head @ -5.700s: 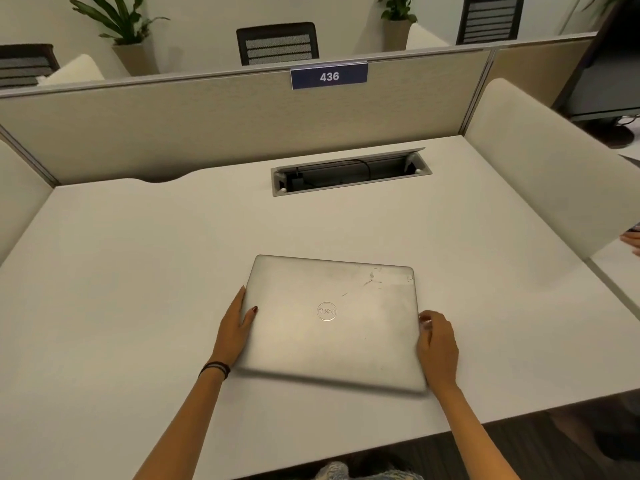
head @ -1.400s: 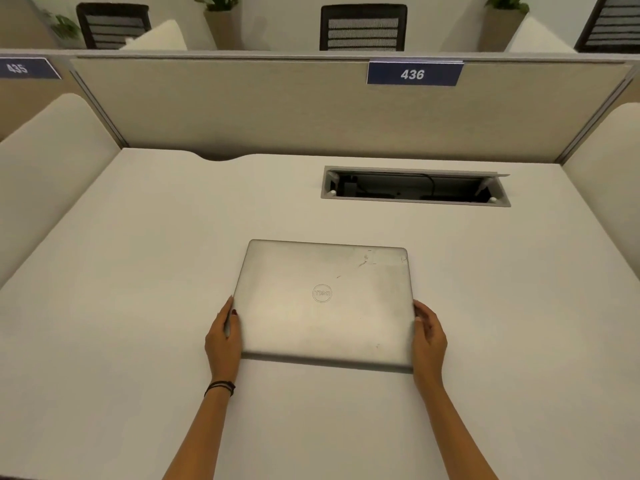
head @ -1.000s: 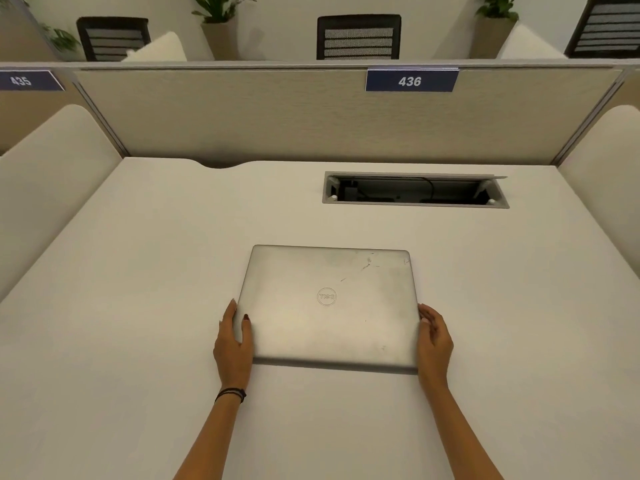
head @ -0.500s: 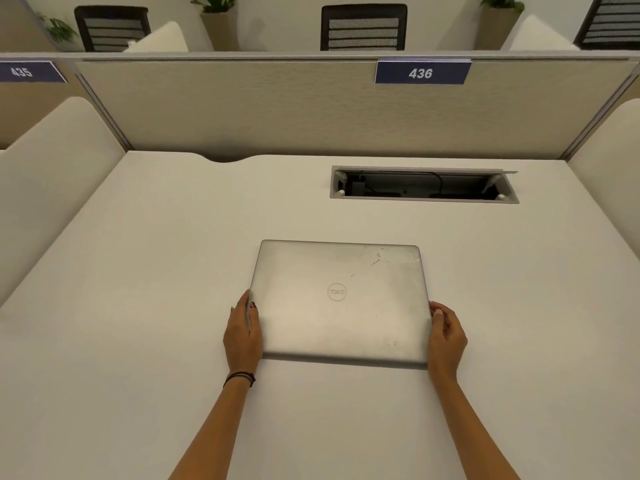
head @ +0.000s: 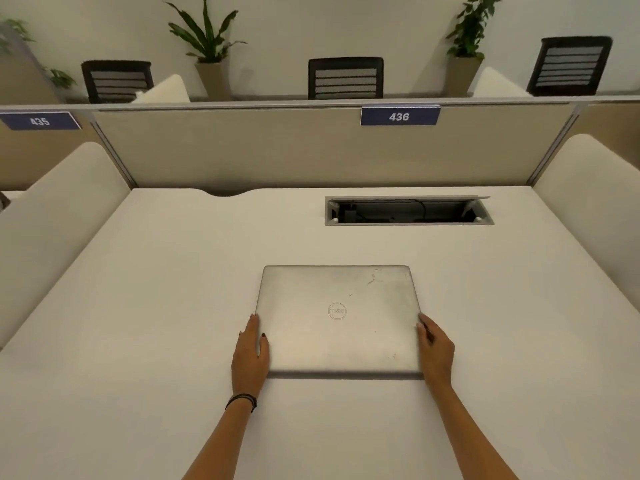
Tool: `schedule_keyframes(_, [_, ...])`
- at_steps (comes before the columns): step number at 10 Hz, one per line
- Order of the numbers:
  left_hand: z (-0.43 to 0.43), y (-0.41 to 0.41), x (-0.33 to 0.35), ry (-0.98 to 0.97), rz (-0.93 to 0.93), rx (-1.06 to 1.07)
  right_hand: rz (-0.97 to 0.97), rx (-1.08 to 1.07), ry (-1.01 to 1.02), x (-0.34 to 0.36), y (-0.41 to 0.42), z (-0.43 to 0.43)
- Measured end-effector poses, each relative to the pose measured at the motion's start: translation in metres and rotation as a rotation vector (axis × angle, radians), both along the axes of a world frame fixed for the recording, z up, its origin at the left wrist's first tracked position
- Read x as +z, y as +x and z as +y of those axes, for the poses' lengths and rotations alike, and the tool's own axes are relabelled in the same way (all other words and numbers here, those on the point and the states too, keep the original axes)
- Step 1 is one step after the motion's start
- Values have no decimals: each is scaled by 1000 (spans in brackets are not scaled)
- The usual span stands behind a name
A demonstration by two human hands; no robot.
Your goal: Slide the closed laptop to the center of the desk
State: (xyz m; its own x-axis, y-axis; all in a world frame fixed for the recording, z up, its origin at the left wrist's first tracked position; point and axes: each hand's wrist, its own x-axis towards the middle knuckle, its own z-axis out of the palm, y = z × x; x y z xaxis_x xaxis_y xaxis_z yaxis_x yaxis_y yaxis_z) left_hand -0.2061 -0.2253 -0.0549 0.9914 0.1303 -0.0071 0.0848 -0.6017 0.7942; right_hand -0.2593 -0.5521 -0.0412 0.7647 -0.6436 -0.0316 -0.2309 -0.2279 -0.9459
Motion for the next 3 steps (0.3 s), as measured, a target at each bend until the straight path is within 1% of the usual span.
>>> schedule_keyframes(1, [4,8,2,63,14,-84,15,21,-36,2,1,-3])
schedule_keyframes(2, [0,30,15,138,-52,-135,51,91,-45,14,13,-8])
schedule_keyframes(3, [-8,58,43,247,-126,-239,163,226,-169,33,35,-14])
